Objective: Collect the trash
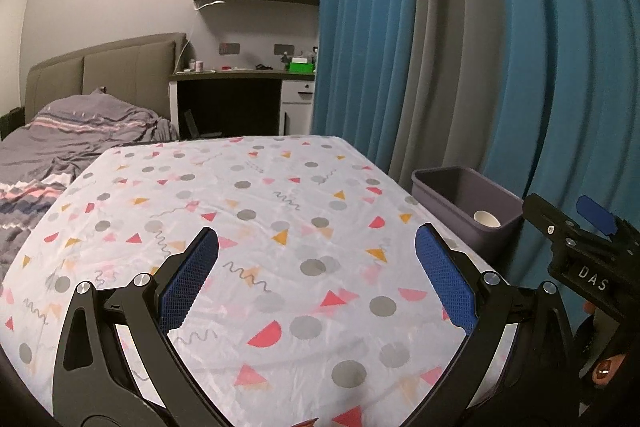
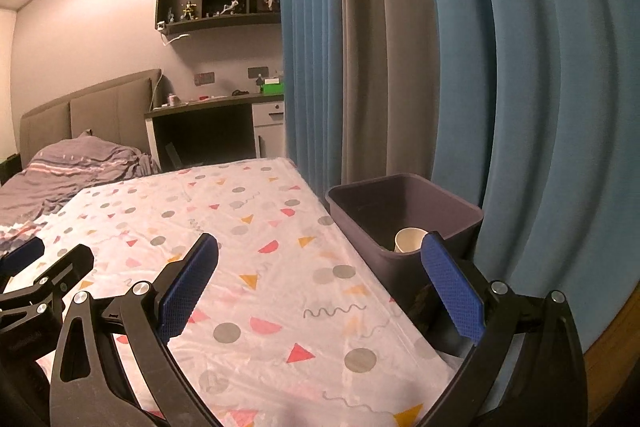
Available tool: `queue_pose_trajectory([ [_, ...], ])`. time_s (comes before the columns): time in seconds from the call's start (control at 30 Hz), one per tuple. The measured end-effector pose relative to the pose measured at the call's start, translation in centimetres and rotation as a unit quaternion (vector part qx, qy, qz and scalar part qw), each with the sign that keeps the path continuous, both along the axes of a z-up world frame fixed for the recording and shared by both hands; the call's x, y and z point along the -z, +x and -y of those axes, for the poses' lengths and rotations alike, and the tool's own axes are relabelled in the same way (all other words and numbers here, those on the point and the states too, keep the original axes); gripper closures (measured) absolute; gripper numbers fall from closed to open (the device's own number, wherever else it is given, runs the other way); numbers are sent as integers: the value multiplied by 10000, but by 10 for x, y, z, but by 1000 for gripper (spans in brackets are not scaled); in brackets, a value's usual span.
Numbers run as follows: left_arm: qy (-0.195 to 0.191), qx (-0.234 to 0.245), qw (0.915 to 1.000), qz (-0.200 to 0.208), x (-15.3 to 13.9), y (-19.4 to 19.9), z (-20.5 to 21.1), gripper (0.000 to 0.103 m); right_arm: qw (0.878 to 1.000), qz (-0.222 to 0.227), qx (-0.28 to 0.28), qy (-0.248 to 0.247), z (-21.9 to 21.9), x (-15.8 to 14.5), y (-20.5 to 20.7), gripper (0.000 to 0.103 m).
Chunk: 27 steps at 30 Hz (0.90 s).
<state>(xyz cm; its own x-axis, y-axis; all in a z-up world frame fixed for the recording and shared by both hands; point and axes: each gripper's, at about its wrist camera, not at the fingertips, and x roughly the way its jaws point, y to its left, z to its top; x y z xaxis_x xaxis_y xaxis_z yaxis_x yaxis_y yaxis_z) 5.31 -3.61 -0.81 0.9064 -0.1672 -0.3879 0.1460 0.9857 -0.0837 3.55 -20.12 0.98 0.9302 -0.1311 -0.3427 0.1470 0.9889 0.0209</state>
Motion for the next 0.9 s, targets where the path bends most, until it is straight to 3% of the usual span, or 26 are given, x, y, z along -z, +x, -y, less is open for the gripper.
queue_pose_trajectory([
  [0.9,14,245,9997,-89,2,-8,8,6,10000,65,51,-3,3,-1,-7,6],
])
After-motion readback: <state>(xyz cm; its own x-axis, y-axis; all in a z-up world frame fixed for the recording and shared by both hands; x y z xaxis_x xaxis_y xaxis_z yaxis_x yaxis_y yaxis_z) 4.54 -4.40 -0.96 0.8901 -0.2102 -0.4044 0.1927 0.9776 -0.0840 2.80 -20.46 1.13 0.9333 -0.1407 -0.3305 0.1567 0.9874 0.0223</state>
